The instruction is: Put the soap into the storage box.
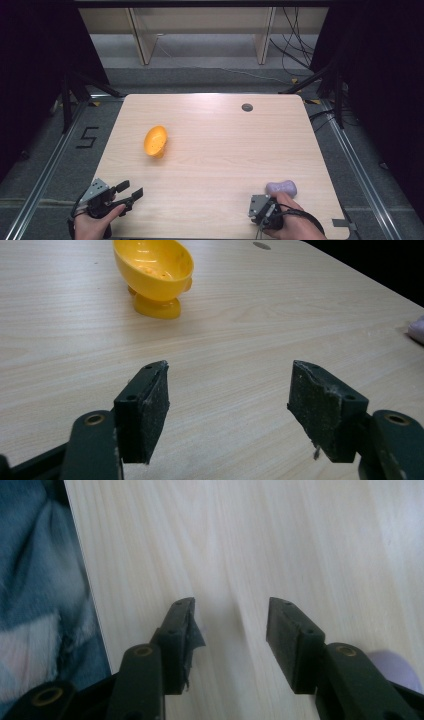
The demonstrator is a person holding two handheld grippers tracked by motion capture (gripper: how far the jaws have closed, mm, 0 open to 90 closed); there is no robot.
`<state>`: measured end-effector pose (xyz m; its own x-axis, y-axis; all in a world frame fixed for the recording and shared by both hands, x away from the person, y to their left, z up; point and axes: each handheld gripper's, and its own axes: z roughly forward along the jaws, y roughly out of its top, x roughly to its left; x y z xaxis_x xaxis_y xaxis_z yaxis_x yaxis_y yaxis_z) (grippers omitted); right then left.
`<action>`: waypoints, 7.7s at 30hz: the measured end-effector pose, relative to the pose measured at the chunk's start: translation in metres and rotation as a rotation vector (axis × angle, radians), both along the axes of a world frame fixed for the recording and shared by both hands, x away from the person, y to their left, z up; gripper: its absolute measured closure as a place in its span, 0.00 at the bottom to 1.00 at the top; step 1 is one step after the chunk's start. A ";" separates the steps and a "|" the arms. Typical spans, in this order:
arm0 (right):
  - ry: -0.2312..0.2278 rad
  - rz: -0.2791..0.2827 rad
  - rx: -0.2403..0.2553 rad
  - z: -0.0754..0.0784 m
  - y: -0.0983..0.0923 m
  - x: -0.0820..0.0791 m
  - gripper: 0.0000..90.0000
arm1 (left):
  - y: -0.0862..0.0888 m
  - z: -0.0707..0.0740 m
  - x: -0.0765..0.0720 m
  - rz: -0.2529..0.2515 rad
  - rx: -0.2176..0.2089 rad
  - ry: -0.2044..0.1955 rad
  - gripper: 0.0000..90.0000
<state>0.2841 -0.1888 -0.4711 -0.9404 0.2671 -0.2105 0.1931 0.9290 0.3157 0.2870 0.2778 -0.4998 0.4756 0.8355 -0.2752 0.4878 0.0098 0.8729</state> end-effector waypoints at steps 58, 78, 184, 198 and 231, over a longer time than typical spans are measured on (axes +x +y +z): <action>0.217 0.147 -0.337 0.005 -0.050 0.112 0.46 | -0.001 -0.002 0.001 -0.018 0.024 0.002 0.37; 0.253 0.047 -0.293 0.003 -0.054 0.108 0.56 | -0.002 -0.002 0.001 -0.019 0.025 0.003 0.37; -0.939 0.118 -0.093 0.034 0.064 -0.002 0.56 | -0.202 0.078 0.053 -0.602 -0.015 -0.067 0.44; -0.933 0.101 -0.079 0.033 0.066 -0.005 0.56 | -0.219 0.073 0.059 -0.621 -0.039 -0.043 0.51; -0.968 0.159 -0.092 0.037 0.066 -0.004 0.56 | -0.225 0.073 0.061 -0.622 -0.022 -0.060 0.65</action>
